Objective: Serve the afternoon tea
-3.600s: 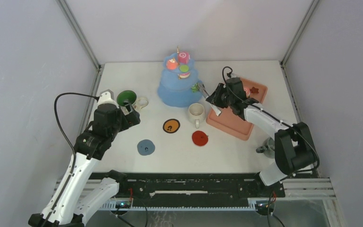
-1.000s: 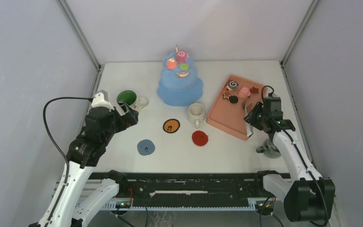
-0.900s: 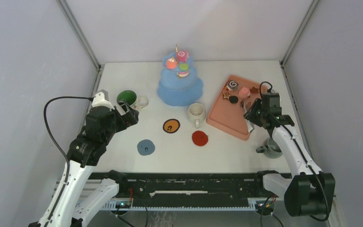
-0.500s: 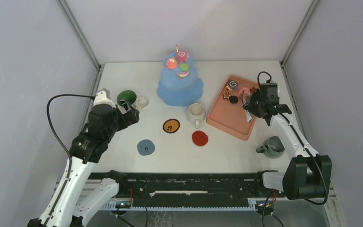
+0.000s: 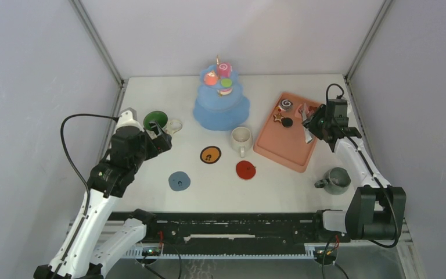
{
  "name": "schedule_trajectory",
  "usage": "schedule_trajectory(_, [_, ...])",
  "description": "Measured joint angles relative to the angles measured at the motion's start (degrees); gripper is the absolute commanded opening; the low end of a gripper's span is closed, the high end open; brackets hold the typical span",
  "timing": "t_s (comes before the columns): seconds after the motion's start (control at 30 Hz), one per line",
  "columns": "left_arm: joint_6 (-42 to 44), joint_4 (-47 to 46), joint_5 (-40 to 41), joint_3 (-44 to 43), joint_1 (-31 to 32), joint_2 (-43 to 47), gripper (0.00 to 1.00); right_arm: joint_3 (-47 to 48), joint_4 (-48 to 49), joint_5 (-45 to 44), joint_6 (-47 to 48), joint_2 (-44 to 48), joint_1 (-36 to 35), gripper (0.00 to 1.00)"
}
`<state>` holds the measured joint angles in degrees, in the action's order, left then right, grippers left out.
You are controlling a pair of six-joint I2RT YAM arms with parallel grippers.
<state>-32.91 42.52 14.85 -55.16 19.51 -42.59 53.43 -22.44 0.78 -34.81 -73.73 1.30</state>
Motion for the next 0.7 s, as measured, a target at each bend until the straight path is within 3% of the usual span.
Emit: schedule_trajectory(0.7, [-0.02,0.00,0.00,0.00,0.00,-0.09,0.96,-7.26,3.50,4.07,-5.03,7.41,3.19,0.49])
